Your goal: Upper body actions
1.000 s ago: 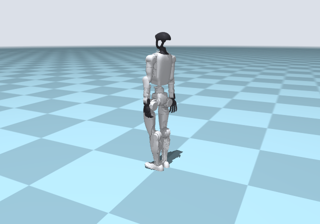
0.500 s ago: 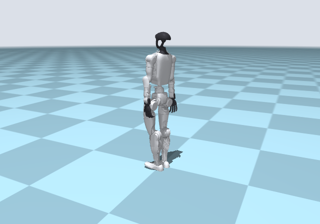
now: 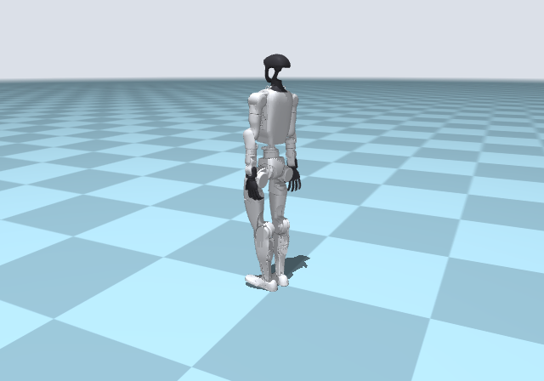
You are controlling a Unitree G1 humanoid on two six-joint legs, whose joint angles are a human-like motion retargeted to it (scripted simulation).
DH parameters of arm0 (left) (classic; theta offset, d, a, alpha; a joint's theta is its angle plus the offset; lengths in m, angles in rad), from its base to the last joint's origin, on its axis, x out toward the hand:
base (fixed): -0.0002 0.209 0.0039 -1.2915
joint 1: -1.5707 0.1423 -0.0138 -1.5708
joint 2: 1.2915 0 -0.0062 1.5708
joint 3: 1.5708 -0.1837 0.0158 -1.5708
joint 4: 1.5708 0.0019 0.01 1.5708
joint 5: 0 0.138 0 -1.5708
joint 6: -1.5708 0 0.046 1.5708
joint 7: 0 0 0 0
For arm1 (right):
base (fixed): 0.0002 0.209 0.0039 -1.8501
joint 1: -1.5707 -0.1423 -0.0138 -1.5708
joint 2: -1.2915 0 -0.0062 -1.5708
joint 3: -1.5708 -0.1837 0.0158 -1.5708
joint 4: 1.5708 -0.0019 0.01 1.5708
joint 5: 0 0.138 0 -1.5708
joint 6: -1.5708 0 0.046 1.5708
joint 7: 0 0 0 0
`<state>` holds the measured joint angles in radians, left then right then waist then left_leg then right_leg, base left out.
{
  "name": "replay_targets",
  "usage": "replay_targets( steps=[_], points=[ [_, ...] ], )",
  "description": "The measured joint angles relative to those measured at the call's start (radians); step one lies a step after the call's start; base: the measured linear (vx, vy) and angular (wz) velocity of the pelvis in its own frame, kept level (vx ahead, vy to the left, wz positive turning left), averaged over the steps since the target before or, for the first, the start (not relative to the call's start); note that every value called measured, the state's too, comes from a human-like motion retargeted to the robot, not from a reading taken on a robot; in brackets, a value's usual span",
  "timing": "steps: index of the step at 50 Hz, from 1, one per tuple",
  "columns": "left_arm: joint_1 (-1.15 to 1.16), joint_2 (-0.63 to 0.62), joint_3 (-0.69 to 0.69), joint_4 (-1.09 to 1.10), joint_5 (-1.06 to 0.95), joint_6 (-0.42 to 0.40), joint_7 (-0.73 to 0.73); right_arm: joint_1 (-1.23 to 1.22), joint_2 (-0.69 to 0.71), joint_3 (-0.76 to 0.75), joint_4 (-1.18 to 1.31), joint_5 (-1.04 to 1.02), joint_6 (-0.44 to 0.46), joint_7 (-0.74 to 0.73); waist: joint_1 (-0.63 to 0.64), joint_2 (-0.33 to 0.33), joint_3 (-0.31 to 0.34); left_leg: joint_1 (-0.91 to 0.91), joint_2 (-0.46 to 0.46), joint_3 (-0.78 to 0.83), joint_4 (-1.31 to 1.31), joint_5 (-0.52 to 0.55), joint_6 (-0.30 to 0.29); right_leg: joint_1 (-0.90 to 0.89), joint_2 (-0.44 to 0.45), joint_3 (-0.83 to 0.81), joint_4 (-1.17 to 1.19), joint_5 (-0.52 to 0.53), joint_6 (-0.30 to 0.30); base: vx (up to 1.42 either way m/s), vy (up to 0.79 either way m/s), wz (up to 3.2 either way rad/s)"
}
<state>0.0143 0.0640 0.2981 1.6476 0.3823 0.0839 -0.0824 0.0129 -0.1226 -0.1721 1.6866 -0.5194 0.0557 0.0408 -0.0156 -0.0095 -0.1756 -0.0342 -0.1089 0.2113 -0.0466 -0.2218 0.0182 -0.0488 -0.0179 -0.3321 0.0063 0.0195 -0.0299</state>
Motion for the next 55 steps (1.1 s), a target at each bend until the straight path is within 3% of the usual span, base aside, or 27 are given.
replay_targets(
  steps=[24, 55],
  points=[
    [-0.026, -0.003, -0.005, -0.029, 0.003, -0.006, -0.014, 0.028, -0.017, -0.011, 0.013, 0.004, -0.007, -0.001, 0.064, -0.016, 0.022, -0.037, -0.022, -0.094, 0.016, 0.020, 0.009, 0.047, -0.018, -0.099, -0.018, -0.019, 0.001, 0.05, 0.03, 0.21],
    [0.026, 0.050, 0.060, 0.011, 0.000, 0.004, 0.034, 0.013, -0.018, 0.000, -0.058, -0.032, -0.054, 0.009, 0.261, -0.046, 0.060, -0.121, -0.140, -0.502, -0.001, 0.161, -0.011, 0.149, -0.069, -0.444, 0.013, -0.157, 0.055, 0.06, 0.06, 0.73]
  ],
)
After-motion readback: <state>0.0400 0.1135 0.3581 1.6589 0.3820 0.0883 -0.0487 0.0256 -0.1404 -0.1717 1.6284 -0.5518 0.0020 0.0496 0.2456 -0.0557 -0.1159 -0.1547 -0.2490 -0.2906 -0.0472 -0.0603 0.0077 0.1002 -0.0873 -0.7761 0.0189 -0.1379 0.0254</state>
